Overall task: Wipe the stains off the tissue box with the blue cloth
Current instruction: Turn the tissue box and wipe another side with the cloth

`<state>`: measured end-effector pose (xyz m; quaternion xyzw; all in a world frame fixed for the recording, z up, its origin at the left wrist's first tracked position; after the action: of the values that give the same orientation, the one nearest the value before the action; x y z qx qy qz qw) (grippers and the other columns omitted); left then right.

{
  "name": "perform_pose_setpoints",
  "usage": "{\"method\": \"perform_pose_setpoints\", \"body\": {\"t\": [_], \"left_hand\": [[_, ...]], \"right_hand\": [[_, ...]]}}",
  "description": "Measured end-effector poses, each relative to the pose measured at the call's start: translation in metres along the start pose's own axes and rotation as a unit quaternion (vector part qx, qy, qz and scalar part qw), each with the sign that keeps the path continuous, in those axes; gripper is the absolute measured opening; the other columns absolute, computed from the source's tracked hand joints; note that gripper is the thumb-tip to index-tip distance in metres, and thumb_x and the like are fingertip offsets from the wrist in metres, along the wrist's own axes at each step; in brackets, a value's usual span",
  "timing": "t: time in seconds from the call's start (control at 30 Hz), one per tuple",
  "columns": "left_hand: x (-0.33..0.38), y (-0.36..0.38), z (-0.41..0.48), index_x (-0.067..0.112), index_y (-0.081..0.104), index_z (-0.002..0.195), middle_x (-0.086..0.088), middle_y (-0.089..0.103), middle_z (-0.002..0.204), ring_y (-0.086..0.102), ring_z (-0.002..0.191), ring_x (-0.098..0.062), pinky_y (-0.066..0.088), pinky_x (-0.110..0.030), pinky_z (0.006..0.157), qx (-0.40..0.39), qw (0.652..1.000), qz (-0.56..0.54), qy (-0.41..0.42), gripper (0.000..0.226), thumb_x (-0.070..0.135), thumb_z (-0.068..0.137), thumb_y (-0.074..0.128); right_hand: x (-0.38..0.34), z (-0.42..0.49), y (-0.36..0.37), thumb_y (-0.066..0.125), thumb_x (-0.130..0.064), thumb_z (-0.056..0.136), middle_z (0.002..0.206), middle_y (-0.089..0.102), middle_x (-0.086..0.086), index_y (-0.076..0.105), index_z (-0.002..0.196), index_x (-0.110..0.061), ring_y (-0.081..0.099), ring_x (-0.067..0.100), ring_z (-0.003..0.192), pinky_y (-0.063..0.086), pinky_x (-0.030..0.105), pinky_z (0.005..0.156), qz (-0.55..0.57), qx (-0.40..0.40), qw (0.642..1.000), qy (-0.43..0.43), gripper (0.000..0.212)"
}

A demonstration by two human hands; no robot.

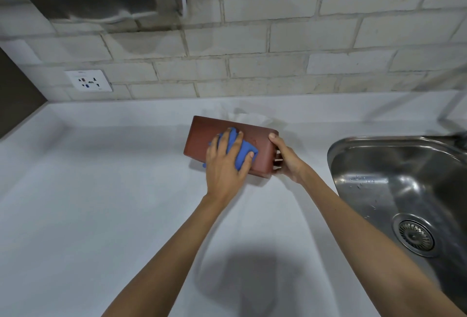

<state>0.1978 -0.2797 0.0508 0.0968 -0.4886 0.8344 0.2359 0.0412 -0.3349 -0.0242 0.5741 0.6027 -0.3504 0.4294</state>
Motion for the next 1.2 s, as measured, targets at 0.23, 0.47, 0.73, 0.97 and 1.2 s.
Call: {"method": "perform_pose_setpoints", "body": {"t": [0.23,0.47,0.73,0.97,1.2], "left_hand": [[-0.003,0.002,-0.002,0.009,0.054,0.132,-0.016,0.05,0.141,0.047,0.125,-0.039,0.037,-0.048,0.108,-0.006,0.999,0.009,0.048,0.055,0.044,0.09,0.045],[0.014,0.005,0.023,0.01,0.05,0.136,-0.017,0.045,0.145,0.043,0.129,-0.039,0.033,-0.049,0.11,0.063,0.994,0.009,-0.085,0.052,0.035,0.091,0.052],[-0.035,-0.006,-0.008,0.009,0.049,0.136,-0.02,0.046,0.143,0.045,0.128,-0.041,0.032,-0.048,0.11,0.086,0.992,0.023,-0.092,0.053,0.037,0.091,0.05],[0.006,0.004,0.016,0.008,0.049,0.136,-0.019,0.045,0.144,0.044,0.128,-0.04,0.035,-0.052,0.108,0.098,0.984,-0.01,-0.145,0.053,0.034,0.09,0.054],[-0.033,-0.003,0.02,0.013,0.041,0.142,-0.017,0.038,0.149,0.038,0.133,-0.037,0.026,-0.047,0.113,0.102,0.984,0.005,-0.146,0.057,0.04,0.092,0.045]], "right_hand": [[-0.007,0.0,0.001,0.053,-0.057,0.082,0.097,0.065,0.004,0.055,0.124,-0.009,0.061,0.025,0.097,0.048,0.045,0.097,-0.033,0.012,0.999,-0.018,0.064],[-0.008,0.0,0.0,0.052,-0.053,0.085,0.094,0.064,0.004,0.054,0.122,-0.01,0.061,0.023,0.089,0.05,0.037,0.083,-0.033,0.016,0.999,-0.028,0.057],[-0.009,-0.003,-0.007,0.056,-0.057,0.075,0.106,0.063,0.006,0.052,0.125,-0.01,0.06,0.023,0.092,0.051,0.038,0.083,-0.045,0.009,0.998,-0.036,0.069],[-0.008,0.0,-0.004,0.051,-0.05,0.087,0.107,0.063,0.006,0.049,0.129,-0.012,0.062,0.022,0.092,0.052,0.036,0.078,-0.049,0.009,0.998,-0.038,0.057],[-0.009,-0.004,-0.006,0.054,-0.048,0.086,0.108,0.063,0.002,0.048,0.13,-0.011,0.061,0.021,0.093,0.052,0.037,0.083,-0.053,0.015,0.997,-0.051,0.058]]}}
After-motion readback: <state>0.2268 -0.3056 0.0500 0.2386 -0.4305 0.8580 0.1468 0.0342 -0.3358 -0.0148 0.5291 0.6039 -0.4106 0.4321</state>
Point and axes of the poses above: each hand's wrist, its own z-axis towards the middle knuckle, its own y-axis out of the palm, x = y × z, the point moved 6 cm from there along z, towards the middle knuckle
